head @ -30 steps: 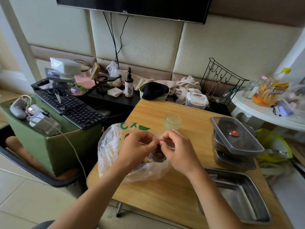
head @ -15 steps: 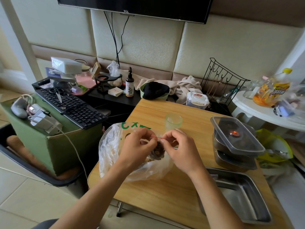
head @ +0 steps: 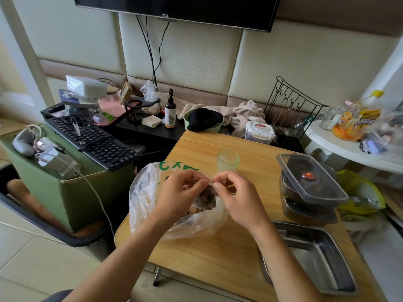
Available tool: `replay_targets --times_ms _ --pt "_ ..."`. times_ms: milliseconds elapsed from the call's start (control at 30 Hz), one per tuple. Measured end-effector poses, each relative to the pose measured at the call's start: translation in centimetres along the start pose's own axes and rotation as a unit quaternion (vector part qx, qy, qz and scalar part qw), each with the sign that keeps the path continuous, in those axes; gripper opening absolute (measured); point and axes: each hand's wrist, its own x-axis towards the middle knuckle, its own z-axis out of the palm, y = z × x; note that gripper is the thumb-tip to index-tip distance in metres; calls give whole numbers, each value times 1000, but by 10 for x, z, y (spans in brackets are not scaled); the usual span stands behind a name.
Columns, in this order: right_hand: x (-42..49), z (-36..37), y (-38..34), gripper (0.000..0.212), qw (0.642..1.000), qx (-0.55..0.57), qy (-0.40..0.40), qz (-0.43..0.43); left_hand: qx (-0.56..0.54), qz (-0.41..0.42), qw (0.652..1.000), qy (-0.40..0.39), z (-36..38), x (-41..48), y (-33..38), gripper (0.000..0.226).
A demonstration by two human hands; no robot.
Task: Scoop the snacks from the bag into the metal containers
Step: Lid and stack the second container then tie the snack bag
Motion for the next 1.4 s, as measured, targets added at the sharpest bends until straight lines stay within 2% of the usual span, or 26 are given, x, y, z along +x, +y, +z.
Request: replay_targets --times_ms 100,233,400,667,933,1000,1067,1167,1267,1400 --pt "-1 1 3 7 999 21 -2 29 -14 -27 1000 6 2 -3 1 7" --pt "0 3 2 11 1000 5 2 23 -69 -51 996 -4 7 -7 6 8" --pt "1 3 5 7 1000 -25 5 4 -11 -26 1000 1 5 -3 1 7" --pt "0 1 5 8 993 86 9 84 -22 -40 999 24 6 -1 3 8" --pt "-8 -4 6 14 992 25 60 106 -98 -80 992 27 18 -7 9 9" --pt "-14 -9 8 13 992 27 68 104 -122 -83 989 3 24 -10 12 10" --pt "-24 -18 10 13 992 13 73 105 -136 -73 986 -55 31 -16 13 12" --pt "-39 -35 15 12 989 -6 88 120 -53 -14 991 -126 48 -25 8 36" --pt "-54 -54 20 13 987 -42 93 125 -8 11 991 -135 73 -39 8 53" --pt "-72 -74 27 16 982 -86 99 136 9 20 991 -131 101 -50 9 56"
